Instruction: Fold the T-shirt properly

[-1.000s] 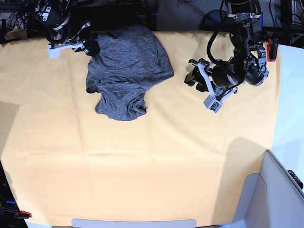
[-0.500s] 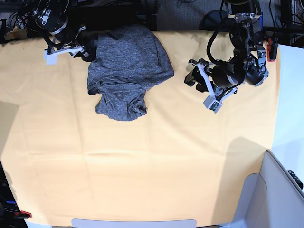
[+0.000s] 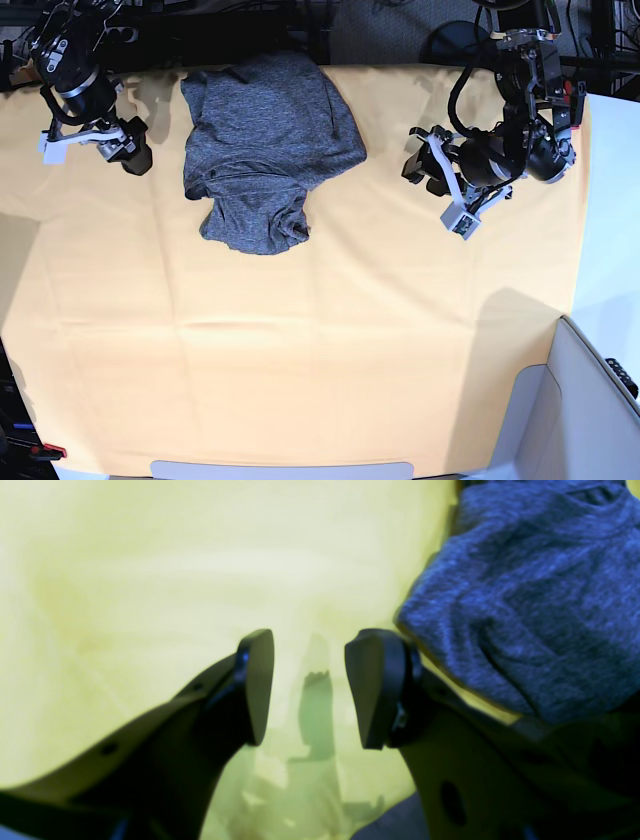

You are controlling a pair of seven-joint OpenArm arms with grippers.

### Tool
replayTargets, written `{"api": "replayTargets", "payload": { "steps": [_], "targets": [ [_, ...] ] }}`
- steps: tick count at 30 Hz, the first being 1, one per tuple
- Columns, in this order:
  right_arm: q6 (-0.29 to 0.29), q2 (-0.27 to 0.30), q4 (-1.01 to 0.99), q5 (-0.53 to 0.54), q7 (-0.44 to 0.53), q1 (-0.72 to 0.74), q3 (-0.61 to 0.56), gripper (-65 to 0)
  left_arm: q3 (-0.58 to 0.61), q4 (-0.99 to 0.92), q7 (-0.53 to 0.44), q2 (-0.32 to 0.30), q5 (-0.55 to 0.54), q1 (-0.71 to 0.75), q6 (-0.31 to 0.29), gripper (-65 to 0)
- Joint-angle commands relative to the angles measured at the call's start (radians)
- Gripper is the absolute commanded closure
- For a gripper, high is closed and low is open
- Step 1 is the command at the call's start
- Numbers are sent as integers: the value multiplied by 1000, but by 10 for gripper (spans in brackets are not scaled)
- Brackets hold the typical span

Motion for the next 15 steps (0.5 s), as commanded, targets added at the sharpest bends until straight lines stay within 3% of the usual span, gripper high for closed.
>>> {"api": "replayTargets", "payload": {
  "steps": [1,8,15],
  "targets": [
    [12,18,25,24,9,14,12,-439,-21,41,-26,-12,-13,-19,0,-273],
    [12,81,52,19,9,-48,66,-438,-271,173,-32,-41,-16,64,-3,-273],
    [12,220,58,19,9,-203,78,-438,-460,187,4,-41,-18,237,-201,-271]
  ]
}}
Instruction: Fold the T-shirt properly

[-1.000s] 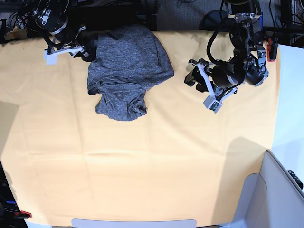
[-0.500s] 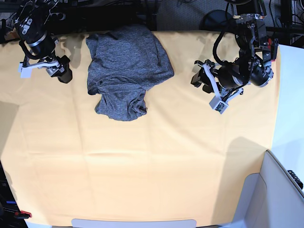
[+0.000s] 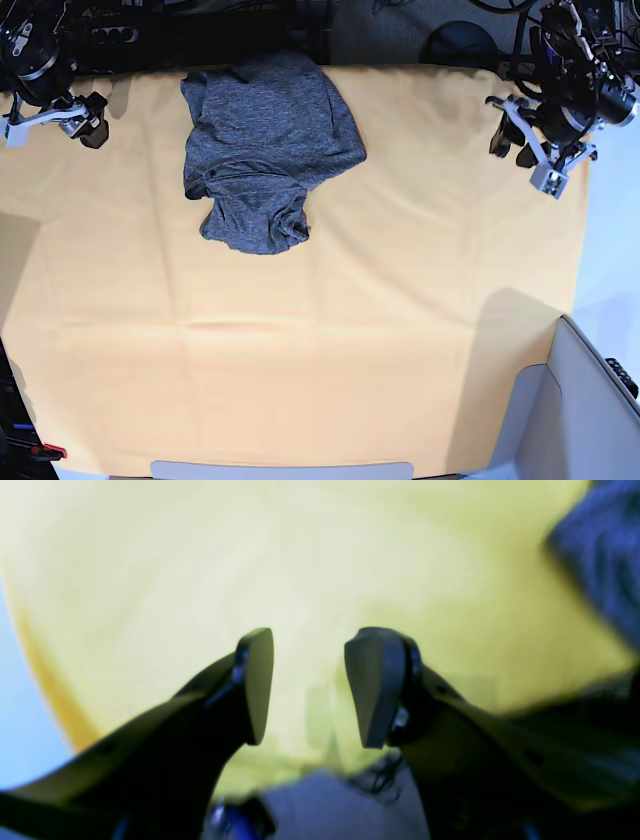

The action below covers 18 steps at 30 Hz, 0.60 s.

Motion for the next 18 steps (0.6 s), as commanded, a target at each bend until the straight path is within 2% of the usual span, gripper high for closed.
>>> {"api": "replayTargets", "payload": {
  "steps": [1,6,8,12,15,18],
  "targets": [
    [5,33,24,9,11,-31,4,-438,-27,17,-14,-12,-8,8,-22,-271],
    [5,125,29,9,0,-156,2,-438,-120,19,-14,-12,-8,105,-27,-270],
    [5,164,29,9,-45,-193,2,-438,-132,17,-14,-14,-7,148,-27,-270],
    [5,194,29,-46,-108,-248,-16,-438,-127,11,-14,-14,-2,233,-27,-270],
    [5,202,24,-201,-109,-265,-153,-438,-49,-37,-14,-22,5,270,-27,-270],
    [5,182,-5,-502,-98,-251,-398,-438,117,-136,-14,-60,73,312,-27,-270]
  ]
}}
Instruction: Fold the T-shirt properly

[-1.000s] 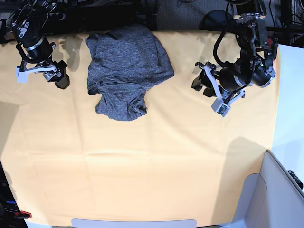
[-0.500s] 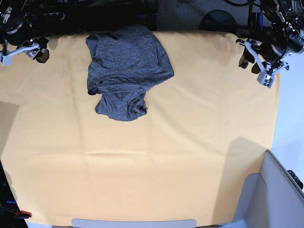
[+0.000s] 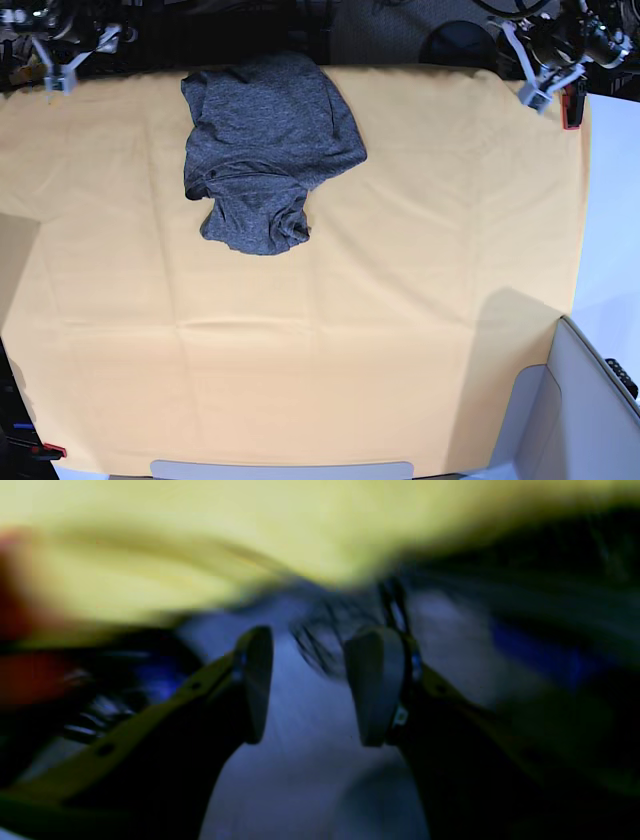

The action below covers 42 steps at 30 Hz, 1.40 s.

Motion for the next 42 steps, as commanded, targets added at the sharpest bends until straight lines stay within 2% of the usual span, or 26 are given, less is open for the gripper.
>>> {"api": "replayTargets", "payload": {
  "steps": [1,4,5,8,10,12,16,19,22,24,28,33,37,42],
  "targets": [
    [2,-16,-21,-91,20,15,-92,-438,59,-54,-16,-16,30,20,-1,-270],
    [2,-62,-190,-437,174,67,-357,-438,274,-296,-246,-33,170,23,-1,-270],
    [2,-85,-294,-548,247,95,-437,-438,352,-405,-348,-35,227,20,-1,-270],
    [2,-157,-660,-749,456,185,-563,-438,532,-690,-631,-30,368,-55,-1,-270],
    [2,-208,-927,-764,603,262,-580,-438,642,-898,-790,-27,403,-115,66,-270],
    [2,-248,-1146,-733,745,331,-581,-438,731,-1062,-907,-15,403,-181,123,-270],
    [2,-319,-1546,-600,1061,481,-577,-439,894,-1407,-1157,47,403,-330,256,-270],
    [2,-355,-1684,-496,1180,555,-580,-439,940,-1597,-1289,116,403,-419,341,-270],
    [3,-380,-1694,-420,1179,593,-577,-439,938,-1636,-1315,162,403,-466,390,-270],
    [3,-398,-1697,-371,1177,609,-577,-439,937,-1637,-1315,185,400,-481,396,-270],
    [3,-414,-1697,-224,1102,624,-575,-439,926,-1642,-1326,223,399,-484,398,-271],
    [3,-414,-1697,-45,1090,625,-575,-439,753,-1637,-1329,257,399,-484,398,-271],
    [3,-414,-1697,44,1090,635,-575,-439,627,-1637,-1330,269,399,-484,398,-271],
    [3,-415,-1697,103,1091,638,-575,-440,611,-1637,-1330,288,400,-506,398,-271]
  ]
}}
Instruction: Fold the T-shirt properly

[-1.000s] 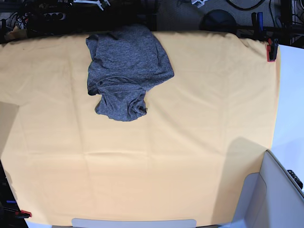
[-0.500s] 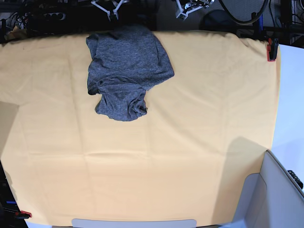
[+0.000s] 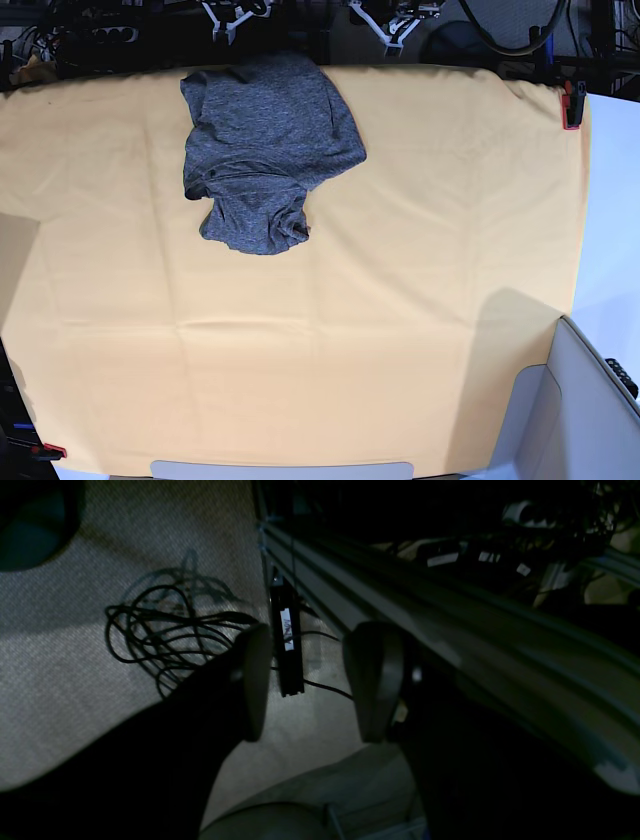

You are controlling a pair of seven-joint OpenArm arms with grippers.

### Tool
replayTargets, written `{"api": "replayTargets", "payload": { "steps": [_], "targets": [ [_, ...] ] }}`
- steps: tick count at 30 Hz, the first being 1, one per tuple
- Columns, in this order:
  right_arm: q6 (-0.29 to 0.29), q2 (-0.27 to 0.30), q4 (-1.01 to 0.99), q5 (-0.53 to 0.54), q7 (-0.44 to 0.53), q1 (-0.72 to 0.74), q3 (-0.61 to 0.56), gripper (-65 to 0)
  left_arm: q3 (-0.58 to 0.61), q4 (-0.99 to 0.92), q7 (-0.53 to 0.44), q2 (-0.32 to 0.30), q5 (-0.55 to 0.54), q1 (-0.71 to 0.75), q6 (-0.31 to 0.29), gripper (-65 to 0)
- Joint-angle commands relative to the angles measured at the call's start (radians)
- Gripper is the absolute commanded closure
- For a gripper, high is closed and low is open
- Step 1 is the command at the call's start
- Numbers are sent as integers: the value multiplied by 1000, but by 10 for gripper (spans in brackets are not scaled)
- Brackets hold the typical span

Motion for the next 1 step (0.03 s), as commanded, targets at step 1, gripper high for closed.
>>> {"api": "replayTargets", "payload": {
  "steps": [1],
  "targets": [
    [3,-3,3,8,3,-1,1,-440,-1,4,-6,10,-2,-6,-5,-271]
  ]
}}
